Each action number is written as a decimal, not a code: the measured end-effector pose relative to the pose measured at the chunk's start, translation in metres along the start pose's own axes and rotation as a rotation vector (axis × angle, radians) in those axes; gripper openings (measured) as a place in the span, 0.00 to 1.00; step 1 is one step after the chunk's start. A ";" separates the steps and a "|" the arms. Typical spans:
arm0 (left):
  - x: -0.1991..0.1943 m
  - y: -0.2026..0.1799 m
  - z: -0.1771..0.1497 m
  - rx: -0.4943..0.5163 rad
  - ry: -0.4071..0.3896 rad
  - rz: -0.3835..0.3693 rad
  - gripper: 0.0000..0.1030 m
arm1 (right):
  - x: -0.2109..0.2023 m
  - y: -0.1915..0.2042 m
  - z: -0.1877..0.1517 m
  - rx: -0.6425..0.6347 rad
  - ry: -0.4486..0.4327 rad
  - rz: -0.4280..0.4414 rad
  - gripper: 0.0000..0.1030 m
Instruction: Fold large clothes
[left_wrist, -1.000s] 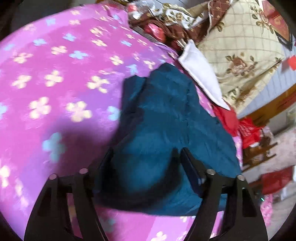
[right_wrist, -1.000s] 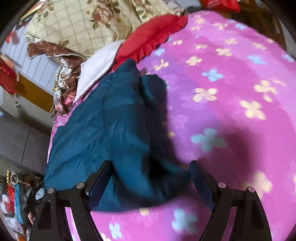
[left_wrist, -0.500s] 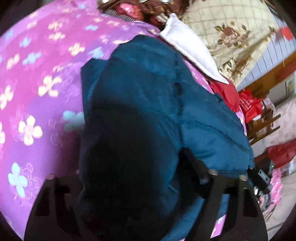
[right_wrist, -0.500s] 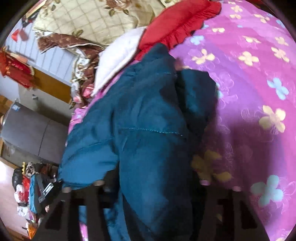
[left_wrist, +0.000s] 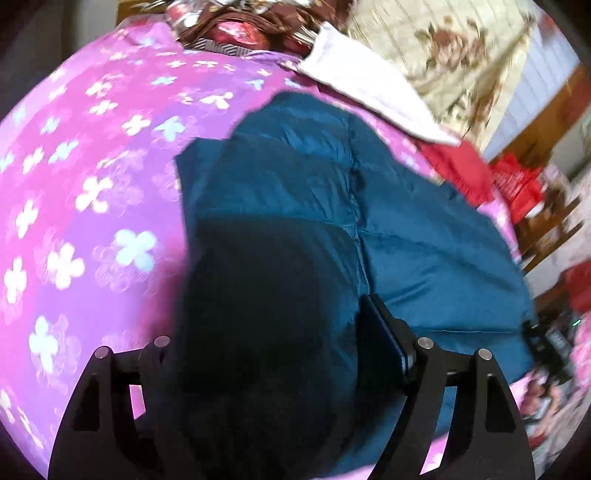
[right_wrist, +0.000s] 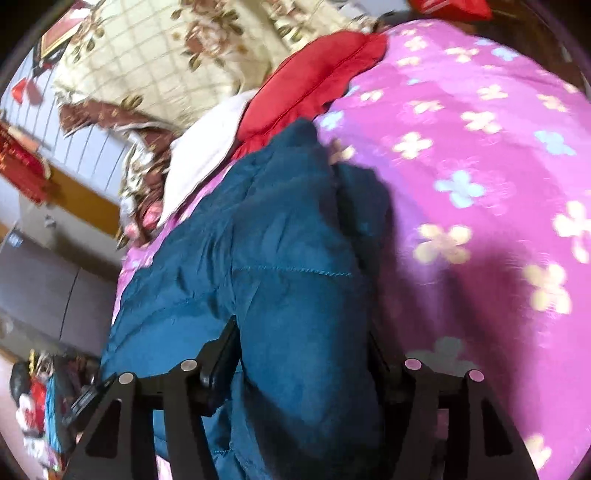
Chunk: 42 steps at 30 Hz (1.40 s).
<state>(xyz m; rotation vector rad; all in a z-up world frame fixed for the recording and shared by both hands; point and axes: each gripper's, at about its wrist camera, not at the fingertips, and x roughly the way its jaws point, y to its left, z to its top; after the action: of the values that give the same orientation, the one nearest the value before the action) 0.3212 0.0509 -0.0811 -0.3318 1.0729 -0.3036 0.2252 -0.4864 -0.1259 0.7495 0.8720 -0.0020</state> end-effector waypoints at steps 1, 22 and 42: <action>-0.008 0.002 0.000 -0.009 -0.013 -0.017 0.75 | -0.010 0.000 0.000 -0.003 -0.026 -0.022 0.57; -0.030 0.001 -0.067 0.078 -0.090 0.326 0.79 | -0.016 0.045 -0.082 -0.272 -0.060 -0.321 0.52; -0.175 -0.050 -0.167 0.129 -0.448 0.555 0.79 | -0.078 0.114 -0.156 -0.474 -0.179 -0.391 0.52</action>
<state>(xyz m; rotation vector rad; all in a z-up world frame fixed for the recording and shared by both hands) 0.0902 0.0553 0.0067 0.0252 0.6616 0.1938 0.0998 -0.3309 -0.0677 0.1274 0.7945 -0.2000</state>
